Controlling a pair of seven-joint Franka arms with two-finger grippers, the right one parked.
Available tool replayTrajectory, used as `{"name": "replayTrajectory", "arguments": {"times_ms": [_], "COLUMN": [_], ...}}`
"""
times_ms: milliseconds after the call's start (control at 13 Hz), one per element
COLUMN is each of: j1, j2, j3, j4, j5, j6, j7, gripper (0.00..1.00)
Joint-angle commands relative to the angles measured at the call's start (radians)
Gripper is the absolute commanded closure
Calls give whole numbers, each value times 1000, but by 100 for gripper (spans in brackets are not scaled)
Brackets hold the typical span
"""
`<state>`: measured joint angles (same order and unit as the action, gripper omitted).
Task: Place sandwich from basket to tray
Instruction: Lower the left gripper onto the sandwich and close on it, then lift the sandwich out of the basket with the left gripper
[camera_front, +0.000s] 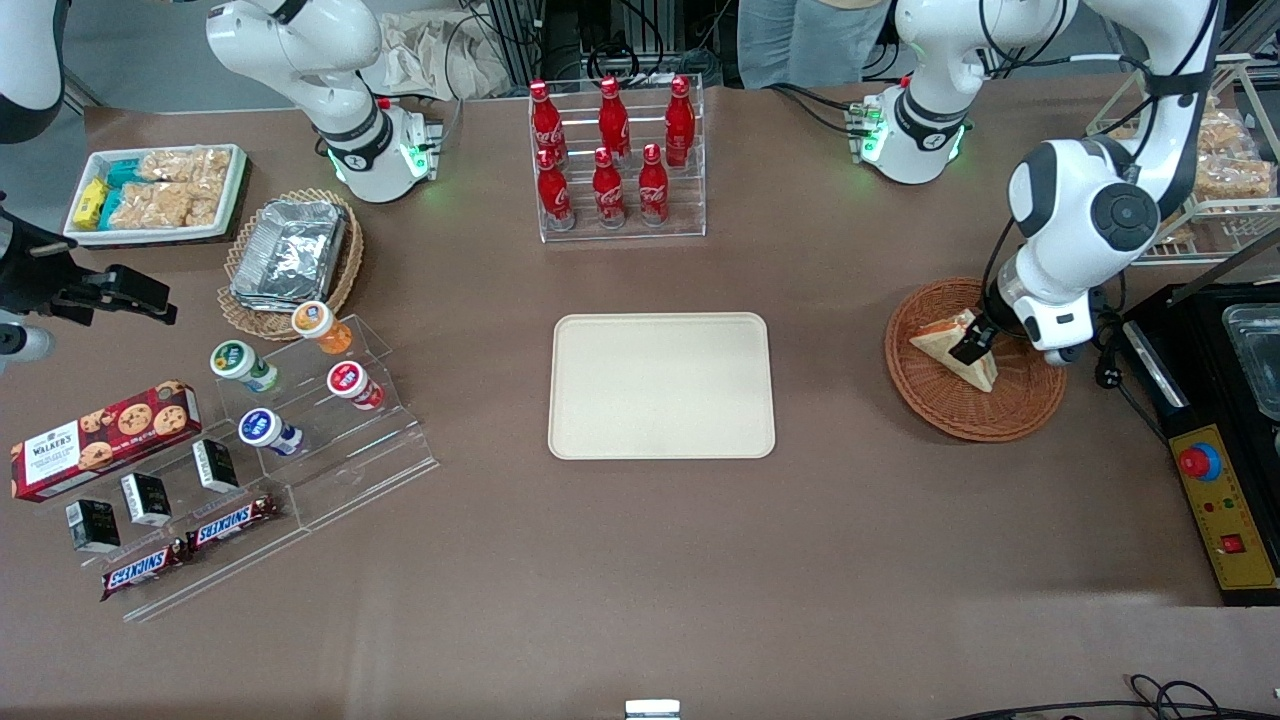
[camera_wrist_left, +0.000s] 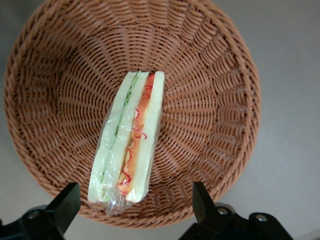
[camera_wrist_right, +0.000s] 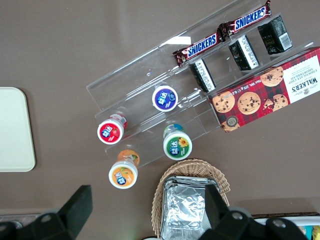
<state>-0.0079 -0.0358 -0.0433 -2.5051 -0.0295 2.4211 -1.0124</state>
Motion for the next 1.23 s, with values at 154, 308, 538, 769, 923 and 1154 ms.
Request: {"name": "replayTrajectory", "arguments": {"times_ms": [154, 308, 538, 769, 923, 1154], "j1": [-4, -3, -1, 6, 9, 9], "j2": [79, 117, 154, 148, 110, -82], "j3": [2, 2, 2, 3, 8, 10], "j4": [-37, -49, -47, -44, -38, 39], "j5": [-1, 0, 3, 3, 3, 8], "j6": [143, 208, 246, 246, 234, -30], "j7": [-17, -15, -14, -14, -9, 117], "gripper": [0, 0, 5, 78, 100, 100]}}
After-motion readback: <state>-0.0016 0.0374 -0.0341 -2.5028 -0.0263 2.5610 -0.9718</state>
